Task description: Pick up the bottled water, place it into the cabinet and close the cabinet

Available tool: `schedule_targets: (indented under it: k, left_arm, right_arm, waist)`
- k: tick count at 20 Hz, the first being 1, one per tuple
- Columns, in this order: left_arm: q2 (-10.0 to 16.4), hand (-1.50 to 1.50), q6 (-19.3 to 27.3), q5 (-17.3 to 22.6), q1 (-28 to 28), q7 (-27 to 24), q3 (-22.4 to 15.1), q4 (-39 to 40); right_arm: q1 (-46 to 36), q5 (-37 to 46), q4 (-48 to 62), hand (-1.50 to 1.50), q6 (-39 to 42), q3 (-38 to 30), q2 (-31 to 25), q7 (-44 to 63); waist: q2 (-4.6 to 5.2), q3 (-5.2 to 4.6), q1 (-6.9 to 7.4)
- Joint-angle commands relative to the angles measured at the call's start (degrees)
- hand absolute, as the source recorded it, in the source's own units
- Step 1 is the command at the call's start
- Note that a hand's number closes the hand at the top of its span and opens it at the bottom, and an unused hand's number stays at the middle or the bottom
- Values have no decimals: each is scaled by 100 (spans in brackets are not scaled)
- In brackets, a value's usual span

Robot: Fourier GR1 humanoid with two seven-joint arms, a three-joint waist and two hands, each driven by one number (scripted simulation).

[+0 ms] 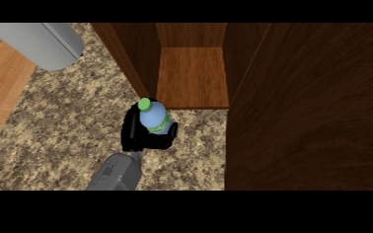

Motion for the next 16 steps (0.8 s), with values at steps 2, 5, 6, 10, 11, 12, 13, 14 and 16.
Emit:
schedule_targets:
  k: [2, 5, 6, 10, 11, 12, 13, 14, 16]
  left_arm:
    - [-3, 150, 1273, 66, -579, 377, -802, -432]
    - [-3, 150, 1534, 274, -1438, 544, -700, 69]
    - [-3, 150, 1783, 409, -1362, 619, -1004, -95]
    - [-3, 150, 2411, 143, -1833, 1359, -1146, -183]
    - [-3, 150, 2105, -104, -2181, 1166, -770, 433]
    - [-3, 150, 2230, 247, -2578, 1362, -826, 757]
    - [-3, 150, 2593, 321, -2809, 1459, -957, 660]
    - [-3, 150, 2736, 427, -2685, 1521, -1163, 648]
    - [-3, 150, 2796, 649, -3230, 1488, -817, 1194]
  right_arm:
    - [-107, -490, -97, -150, 48, -238, -55, 125]
    - [-239, -502, -127, -150, 52, -368, -26, 37]
    - [-128, -437, -538, -150, -46, -182, -52, 530]
    - [155, -563, -602, -150, 77, -310, -19, 277]
    - [-91, -814, -180, -150, 211, -742, -151, 46]
    - [-204, -520, -459, -150, 72, -359, -36, 323]
    - [-135, -515, -446, -150, 27, -316, 36, 312]
    - [-332, -941, -390, -150, 72, -683, -135, 488]
    - [-442, -624, -225, -150, 73, -485, -15, 344]
  waist:
    - [13, -1, -39]
    - [36, -4, -104]
    - [35, -7, -74]
    - [3, -2, -96]
    - [26, 1, -95]
    - [55, -5, -154]
    - [47, -5, -180]
    - [50, -2, -126]
    - [72, -5, -199]
